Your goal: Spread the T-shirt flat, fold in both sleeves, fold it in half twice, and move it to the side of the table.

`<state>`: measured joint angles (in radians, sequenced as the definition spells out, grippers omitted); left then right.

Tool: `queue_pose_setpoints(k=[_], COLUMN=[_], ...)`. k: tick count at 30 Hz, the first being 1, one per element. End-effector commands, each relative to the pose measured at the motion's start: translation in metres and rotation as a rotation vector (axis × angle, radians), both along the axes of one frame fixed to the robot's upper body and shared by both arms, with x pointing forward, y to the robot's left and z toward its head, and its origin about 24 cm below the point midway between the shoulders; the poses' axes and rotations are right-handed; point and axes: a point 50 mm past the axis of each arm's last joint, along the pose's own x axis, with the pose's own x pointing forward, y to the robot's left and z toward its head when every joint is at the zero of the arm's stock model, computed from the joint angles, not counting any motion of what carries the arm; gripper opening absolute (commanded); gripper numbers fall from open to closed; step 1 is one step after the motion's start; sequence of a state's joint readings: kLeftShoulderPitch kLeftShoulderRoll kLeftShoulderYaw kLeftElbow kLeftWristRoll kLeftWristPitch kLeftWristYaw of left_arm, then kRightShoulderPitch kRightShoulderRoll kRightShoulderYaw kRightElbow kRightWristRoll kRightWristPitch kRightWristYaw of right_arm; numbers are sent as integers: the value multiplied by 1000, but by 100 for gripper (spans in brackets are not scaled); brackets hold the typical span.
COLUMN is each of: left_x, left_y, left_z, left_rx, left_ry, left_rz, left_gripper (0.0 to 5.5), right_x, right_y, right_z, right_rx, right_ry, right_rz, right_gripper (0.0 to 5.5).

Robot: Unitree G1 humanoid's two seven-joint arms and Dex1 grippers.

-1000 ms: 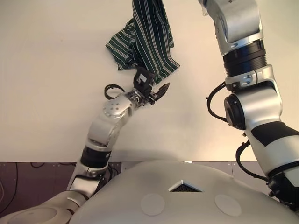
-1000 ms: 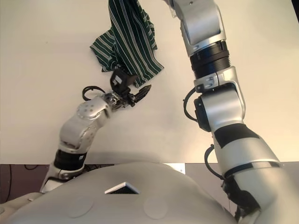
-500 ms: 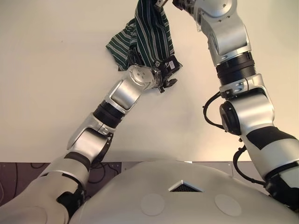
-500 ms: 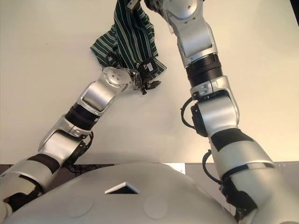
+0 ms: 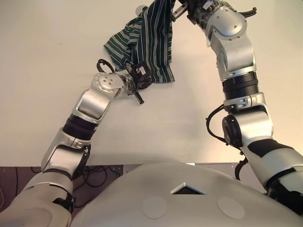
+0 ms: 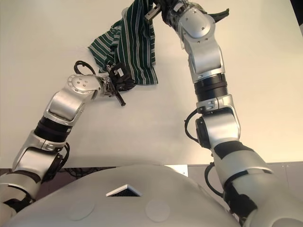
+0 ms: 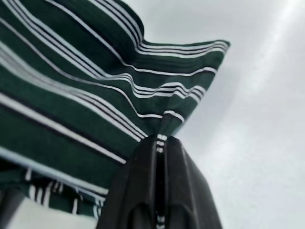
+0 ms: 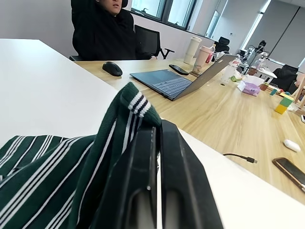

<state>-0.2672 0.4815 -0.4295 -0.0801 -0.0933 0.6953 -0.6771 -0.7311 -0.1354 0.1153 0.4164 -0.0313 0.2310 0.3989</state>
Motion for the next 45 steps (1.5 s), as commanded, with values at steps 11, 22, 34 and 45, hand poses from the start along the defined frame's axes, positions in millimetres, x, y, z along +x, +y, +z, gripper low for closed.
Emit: queue_pose_setpoints(k=[11, 22, 34, 45], left_x=[5, 116, 168, 156], left_y=[94, 62, 66, 63], left_z=[75, 188, 264, 292], left_rx=[-619, -881, -809, -813], left_ry=[-232, -391, -559, -571], left_rz=[481, 505, 652, 357], left_gripper=[3, 3, 3, 3], right_x=[7, 26, 54, 47], right_y=[-78, -64, -83, -100], right_z=[13, 111, 193, 203], right_rx=[230, 484, 526, 422], right_ry=[75, -59, -248, -283], right_rz=[-242, -16, -181, -83], right_gripper=[0, 0, 0, 0])
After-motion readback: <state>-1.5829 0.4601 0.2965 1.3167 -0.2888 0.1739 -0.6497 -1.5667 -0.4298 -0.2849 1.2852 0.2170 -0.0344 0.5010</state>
